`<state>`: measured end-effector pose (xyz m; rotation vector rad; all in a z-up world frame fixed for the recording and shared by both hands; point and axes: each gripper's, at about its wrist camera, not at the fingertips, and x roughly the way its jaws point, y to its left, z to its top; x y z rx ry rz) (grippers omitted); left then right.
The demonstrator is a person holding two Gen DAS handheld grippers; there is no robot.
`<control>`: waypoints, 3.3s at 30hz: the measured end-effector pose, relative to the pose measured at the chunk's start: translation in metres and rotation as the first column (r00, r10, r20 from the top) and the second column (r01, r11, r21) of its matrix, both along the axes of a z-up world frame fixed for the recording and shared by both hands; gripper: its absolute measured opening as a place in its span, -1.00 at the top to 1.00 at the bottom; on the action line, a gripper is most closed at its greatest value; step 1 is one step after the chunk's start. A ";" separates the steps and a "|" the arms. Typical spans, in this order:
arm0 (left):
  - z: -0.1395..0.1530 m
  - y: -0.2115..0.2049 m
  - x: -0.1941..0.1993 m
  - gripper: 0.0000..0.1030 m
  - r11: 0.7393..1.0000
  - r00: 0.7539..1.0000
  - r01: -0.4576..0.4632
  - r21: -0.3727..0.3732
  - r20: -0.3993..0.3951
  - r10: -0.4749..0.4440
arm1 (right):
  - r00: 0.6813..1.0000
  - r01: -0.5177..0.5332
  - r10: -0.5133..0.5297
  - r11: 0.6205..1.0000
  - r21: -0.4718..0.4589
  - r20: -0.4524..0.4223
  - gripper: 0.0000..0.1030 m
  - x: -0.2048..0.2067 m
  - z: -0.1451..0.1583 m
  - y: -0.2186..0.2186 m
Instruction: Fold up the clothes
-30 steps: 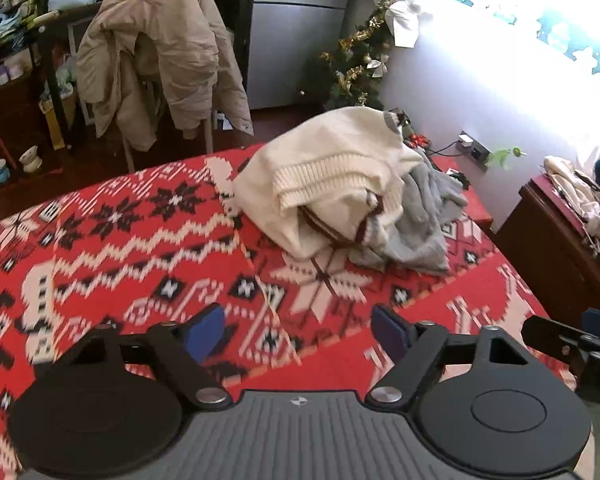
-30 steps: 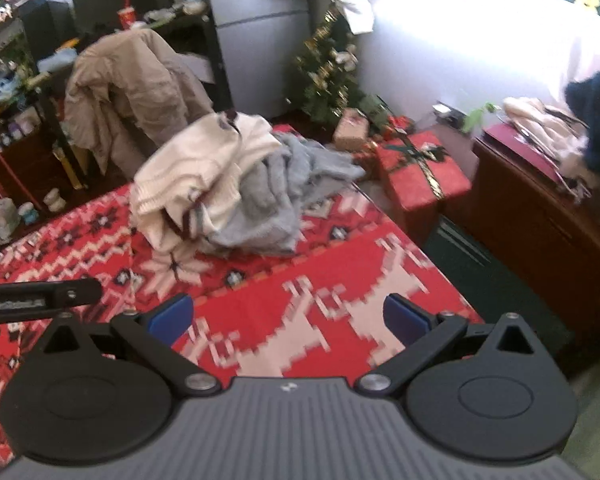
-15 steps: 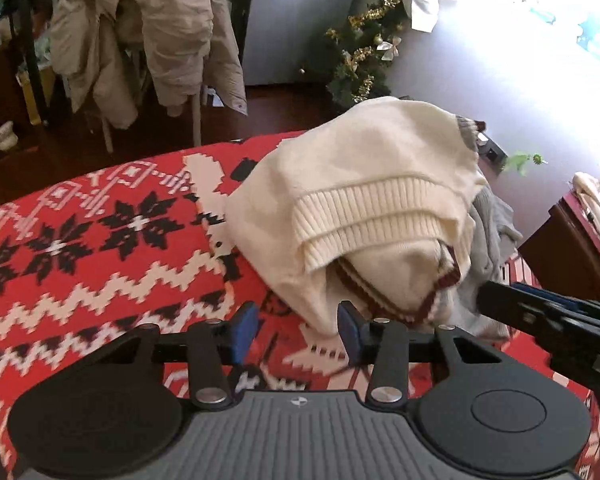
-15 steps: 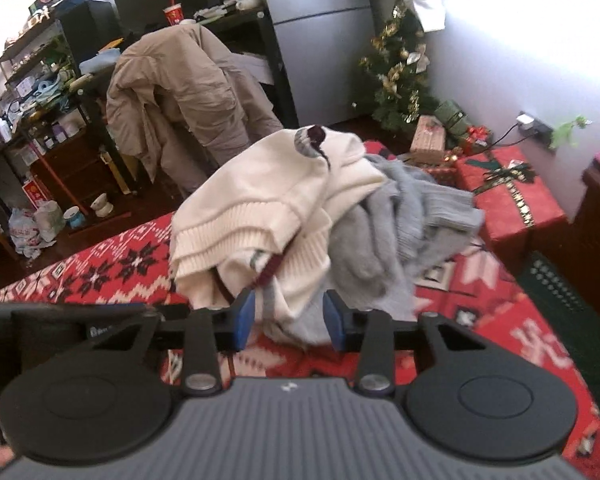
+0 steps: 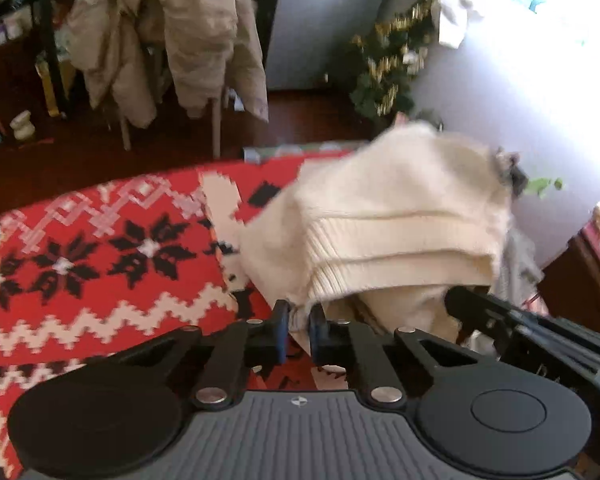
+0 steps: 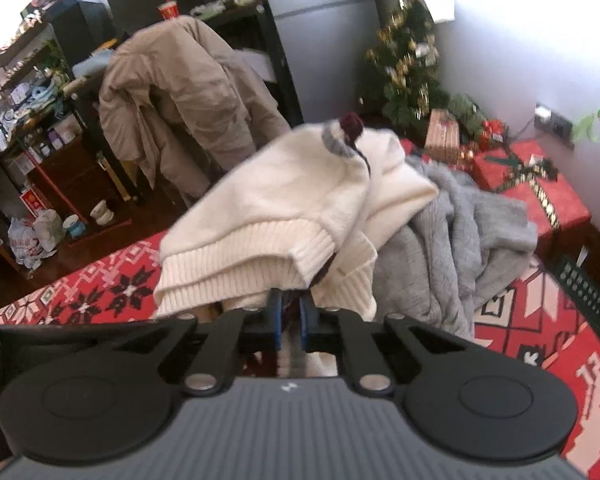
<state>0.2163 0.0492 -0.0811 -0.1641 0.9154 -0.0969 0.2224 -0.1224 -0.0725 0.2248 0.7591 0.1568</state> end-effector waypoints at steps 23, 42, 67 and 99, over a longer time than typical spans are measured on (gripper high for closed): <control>0.053 0.074 -0.241 1.00 0.994 0.998 -0.016 -0.111 0.063 0.024 | 0.975 -0.217 0.220 0.973 0.074 -0.035 0.98 -0.234 0.072 0.065; 0.011 0.063 -0.297 -0.19 1.000 0.998 -0.023 -0.014 0.064 0.024 | 0.977 -0.212 0.212 0.975 -0.071 -0.005 0.21 -0.291 0.056 0.043; -0.019 0.013 -0.224 -0.81 0.986 0.975 0.075 0.145 0.197 -0.103 | 0.987 -0.143 0.156 0.965 -0.219 0.046 -0.99 -0.216 0.020 0.001; -0.042 0.023 -0.155 0.80 0.982 0.964 0.178 -0.064 0.210 -0.161 | 0.963 -0.269 0.269 0.963 0.009 -0.022 0.73 -0.102 -0.021 0.037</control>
